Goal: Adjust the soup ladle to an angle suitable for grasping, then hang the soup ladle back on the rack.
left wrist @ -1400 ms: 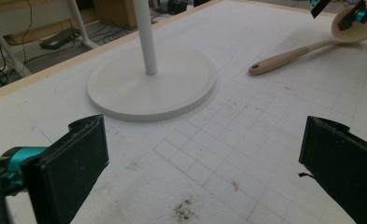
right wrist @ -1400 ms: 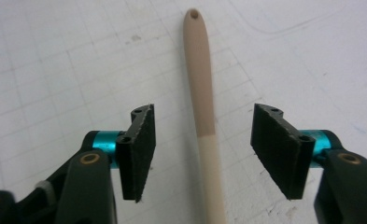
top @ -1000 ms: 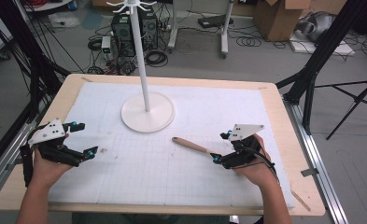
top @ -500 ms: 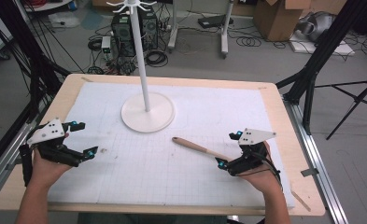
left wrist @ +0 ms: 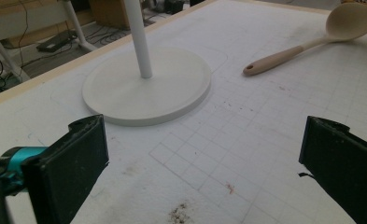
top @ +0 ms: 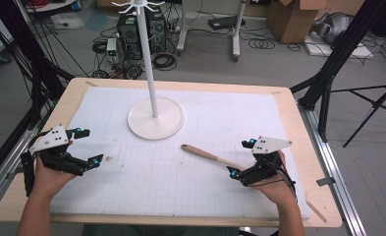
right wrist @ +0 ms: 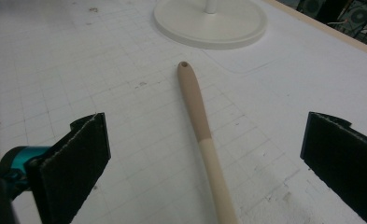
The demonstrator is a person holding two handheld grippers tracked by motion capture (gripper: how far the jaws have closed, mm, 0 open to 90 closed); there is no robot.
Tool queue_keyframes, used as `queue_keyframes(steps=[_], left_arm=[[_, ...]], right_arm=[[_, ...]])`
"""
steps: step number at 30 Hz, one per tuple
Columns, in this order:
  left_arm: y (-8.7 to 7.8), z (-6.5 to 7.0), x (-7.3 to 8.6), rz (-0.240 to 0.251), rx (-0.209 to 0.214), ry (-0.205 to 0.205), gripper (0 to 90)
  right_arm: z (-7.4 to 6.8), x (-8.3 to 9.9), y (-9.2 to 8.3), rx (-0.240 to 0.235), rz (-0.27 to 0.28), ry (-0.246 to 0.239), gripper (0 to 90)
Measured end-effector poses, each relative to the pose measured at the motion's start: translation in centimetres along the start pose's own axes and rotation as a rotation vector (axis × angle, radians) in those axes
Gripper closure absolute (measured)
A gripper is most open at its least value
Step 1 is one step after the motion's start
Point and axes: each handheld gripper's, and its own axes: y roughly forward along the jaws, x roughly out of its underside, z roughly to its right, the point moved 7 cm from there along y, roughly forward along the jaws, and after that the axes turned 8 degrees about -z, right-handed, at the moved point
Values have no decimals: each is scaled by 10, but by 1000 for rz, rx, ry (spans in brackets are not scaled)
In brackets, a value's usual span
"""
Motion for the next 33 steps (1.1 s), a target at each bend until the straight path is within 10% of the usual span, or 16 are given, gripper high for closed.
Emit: queue_keyframes(steps=[19,33], left_arm=[[-5,-3,0,6,-13,-4,17],[-4,-2,1,0,-7,-4,17]], right_arm=[[6,-24,6,14,-98,-32,1],[8,-25,48,-54,-339,-71,49]])
